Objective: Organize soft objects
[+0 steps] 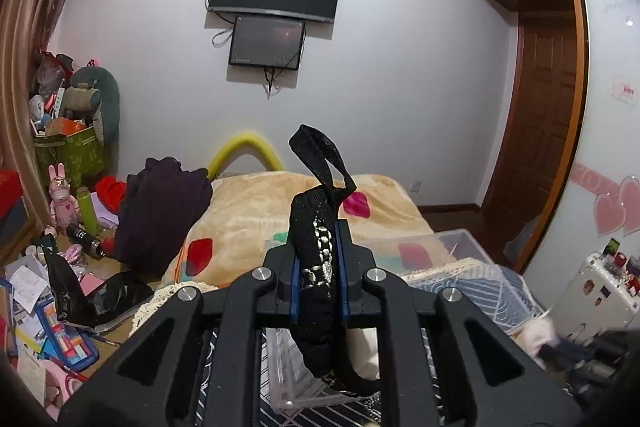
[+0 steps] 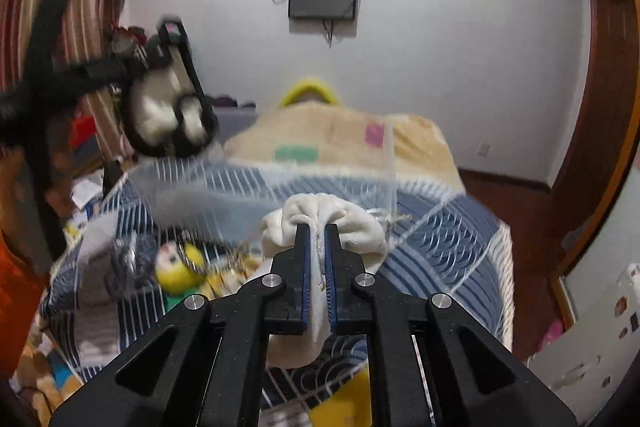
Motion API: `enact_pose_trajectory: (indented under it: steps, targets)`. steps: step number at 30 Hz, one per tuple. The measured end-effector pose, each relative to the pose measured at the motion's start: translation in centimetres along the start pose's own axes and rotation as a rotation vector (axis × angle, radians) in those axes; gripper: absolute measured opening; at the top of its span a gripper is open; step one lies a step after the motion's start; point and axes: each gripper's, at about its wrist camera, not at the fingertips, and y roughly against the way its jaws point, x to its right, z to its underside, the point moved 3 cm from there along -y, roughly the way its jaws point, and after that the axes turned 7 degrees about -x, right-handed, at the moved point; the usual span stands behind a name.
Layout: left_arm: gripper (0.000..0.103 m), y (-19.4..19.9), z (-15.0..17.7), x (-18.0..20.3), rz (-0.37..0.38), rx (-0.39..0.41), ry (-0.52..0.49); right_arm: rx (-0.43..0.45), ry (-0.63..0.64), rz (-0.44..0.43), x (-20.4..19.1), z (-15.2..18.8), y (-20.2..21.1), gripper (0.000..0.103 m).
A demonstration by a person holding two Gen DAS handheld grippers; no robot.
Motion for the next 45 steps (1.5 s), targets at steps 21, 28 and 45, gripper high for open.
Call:
enact_pose_trajectory:
  steps: [21, 28, 45]
  targets:
    - [0.021, -5.9, 3.6, 0.7, 0.03, -0.25, -0.05, -0.086, 0.061, 0.066, -1.7, -6.2, -7.2, 0.007]
    - [0.059, -5.2, 4.3, 1.0, 0.058, -0.277, -0.068, -0.138, 0.079, 0.072, -1.5, -5.6, -7.5, 0.016]
    - [0.102, 3.6, 3.2, 0.4, 0.042, -0.138, -0.113, 0.055, 0.022, 0.081, -0.3, -4.4, 1.0, 0.077]
